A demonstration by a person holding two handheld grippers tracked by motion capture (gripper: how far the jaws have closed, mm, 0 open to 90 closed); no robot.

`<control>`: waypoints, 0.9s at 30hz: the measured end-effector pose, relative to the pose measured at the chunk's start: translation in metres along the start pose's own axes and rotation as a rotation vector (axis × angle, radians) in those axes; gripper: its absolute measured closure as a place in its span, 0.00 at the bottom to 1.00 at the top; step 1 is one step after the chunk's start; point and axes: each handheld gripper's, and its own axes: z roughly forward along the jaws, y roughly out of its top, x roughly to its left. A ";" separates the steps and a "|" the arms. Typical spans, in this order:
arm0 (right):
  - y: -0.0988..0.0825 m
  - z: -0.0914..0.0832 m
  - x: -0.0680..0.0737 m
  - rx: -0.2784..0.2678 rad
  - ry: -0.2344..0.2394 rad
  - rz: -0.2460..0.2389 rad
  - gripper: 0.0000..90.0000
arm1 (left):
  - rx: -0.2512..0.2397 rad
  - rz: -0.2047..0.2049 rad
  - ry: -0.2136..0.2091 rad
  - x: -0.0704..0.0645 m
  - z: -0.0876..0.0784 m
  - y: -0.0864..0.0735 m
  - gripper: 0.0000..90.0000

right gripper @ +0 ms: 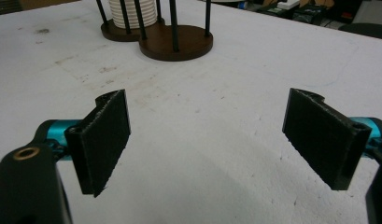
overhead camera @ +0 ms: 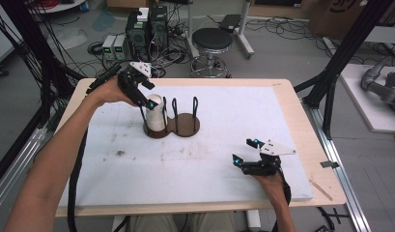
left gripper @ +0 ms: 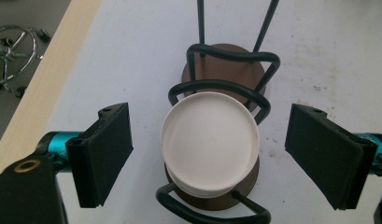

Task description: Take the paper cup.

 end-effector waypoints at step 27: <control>0.000 0.001 0.000 0.000 -0.004 -0.007 0.17 | 0.115 -0.036 -0.033 0.003 0.013 0.005 0.39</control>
